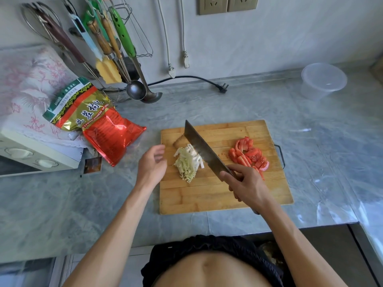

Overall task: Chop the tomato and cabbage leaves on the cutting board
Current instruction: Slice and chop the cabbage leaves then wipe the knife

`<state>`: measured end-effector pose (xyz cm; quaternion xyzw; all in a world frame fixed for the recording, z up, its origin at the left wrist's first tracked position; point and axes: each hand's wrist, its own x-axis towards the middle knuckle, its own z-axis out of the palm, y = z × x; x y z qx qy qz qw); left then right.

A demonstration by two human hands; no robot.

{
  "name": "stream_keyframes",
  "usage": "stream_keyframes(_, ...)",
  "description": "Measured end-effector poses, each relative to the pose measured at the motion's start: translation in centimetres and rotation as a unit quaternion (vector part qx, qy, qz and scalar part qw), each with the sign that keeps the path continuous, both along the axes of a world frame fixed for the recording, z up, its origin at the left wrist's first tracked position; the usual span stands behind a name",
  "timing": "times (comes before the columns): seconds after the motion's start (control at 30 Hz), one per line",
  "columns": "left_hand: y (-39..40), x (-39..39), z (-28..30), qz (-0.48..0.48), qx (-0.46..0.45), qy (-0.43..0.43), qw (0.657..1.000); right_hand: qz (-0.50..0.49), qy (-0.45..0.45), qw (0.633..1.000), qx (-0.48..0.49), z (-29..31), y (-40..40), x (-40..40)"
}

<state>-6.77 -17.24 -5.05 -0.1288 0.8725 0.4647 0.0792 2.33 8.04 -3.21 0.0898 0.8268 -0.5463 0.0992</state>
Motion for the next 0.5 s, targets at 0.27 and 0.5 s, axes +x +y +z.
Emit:
stream_keyframes(0.27,-1.5,0.7,0.5,-0.104,-0.035,0.071,0.991,0.199,-0.052,0.975,0.079,0.3,-0.7,-1.5)
stream_keyframes(0.5,-1.9,1.3,-0.5,-0.084,-0.066,0.081,0.991,0.226,-0.043,0.964,0.133,0.9,-0.7,-3.8)
